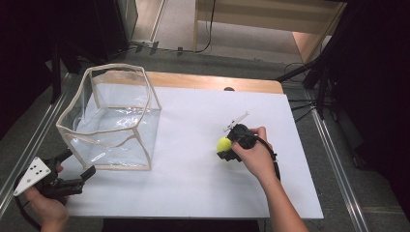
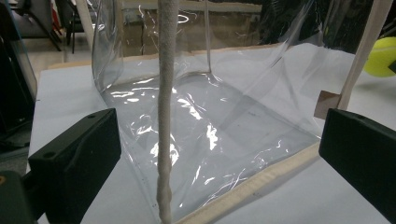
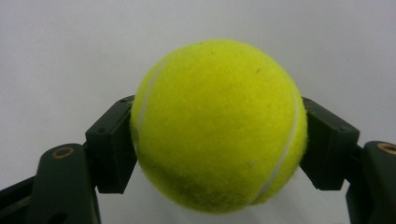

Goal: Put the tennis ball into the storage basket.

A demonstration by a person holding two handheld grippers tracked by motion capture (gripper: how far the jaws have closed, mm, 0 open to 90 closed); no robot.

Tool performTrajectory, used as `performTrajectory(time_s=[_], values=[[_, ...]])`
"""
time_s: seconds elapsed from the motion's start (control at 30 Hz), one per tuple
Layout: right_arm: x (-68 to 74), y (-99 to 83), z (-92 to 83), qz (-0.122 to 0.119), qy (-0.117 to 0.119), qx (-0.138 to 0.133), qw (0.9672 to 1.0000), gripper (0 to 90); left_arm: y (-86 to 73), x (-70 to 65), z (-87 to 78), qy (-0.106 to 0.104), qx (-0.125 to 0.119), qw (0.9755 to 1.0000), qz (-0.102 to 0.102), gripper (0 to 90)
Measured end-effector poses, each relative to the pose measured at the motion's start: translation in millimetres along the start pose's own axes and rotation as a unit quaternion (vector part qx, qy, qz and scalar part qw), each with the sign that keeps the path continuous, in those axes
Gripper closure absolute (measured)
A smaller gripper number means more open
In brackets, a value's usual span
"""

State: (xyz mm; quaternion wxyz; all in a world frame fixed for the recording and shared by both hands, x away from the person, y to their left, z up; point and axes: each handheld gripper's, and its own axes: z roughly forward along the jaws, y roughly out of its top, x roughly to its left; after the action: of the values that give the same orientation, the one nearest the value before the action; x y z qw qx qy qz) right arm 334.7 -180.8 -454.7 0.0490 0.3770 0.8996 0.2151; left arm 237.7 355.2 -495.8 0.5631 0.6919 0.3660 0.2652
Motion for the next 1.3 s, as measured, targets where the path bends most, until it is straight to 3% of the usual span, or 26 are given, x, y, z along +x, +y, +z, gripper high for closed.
performTrajectory(time_s=[1.3], values=[[48.8, 74.0, 23.4, -0.078, 0.031, 0.012, 0.9964, 22.9, 0.1, 0.8, -0.3, -0.003, -0.001, 1.0, 0.001, 0.0]])
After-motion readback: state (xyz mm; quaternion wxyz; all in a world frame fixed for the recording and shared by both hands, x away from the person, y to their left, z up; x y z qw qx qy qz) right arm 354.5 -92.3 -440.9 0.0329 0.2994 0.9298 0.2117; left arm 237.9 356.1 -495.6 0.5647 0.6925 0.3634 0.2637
